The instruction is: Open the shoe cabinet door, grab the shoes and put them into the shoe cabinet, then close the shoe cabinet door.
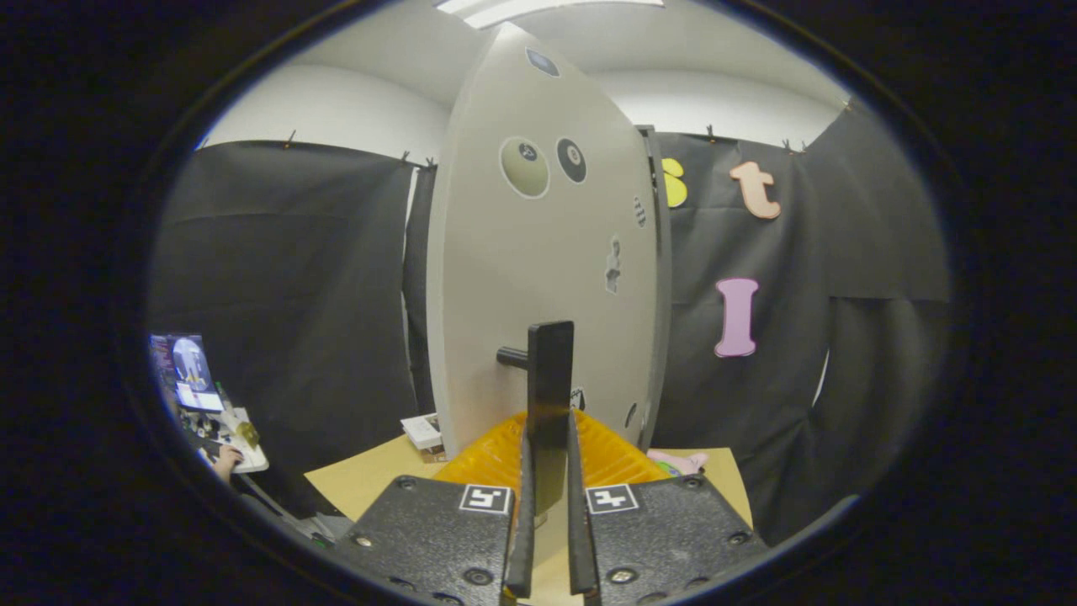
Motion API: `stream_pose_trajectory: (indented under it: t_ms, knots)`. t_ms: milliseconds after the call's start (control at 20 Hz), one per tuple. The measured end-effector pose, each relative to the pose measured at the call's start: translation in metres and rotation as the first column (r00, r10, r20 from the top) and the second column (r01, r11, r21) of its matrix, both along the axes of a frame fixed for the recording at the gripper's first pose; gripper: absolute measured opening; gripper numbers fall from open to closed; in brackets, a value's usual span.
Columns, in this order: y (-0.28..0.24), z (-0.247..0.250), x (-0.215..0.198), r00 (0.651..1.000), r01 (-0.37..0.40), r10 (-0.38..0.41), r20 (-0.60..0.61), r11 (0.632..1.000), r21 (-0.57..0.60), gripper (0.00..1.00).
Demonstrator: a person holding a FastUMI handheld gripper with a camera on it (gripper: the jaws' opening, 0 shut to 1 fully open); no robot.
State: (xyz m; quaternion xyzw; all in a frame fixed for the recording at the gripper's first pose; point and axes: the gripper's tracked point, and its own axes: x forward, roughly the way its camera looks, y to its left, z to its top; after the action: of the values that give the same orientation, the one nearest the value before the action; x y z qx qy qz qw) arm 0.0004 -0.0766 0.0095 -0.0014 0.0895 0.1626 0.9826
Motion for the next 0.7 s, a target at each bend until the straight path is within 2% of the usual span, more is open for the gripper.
stream_pose_trajectory:
  t_ms: [250,500,600,700]
  knots:
    - [-0.038,-0.001,-0.004,0.995,0.103,-0.103,0.010,0.994,-0.024,0.14]
    - [-0.101,0.003,-0.002,0.969,0.245,-0.243,0.033,0.967,-0.073,0.07]
    - [-0.112,0.004,-0.003,0.968,0.249,-0.249,-0.012,0.968,0.005,0.04]
    - [-0.112,0.002,0.003,0.978,0.207,-0.204,-0.042,0.975,0.080,0.04]
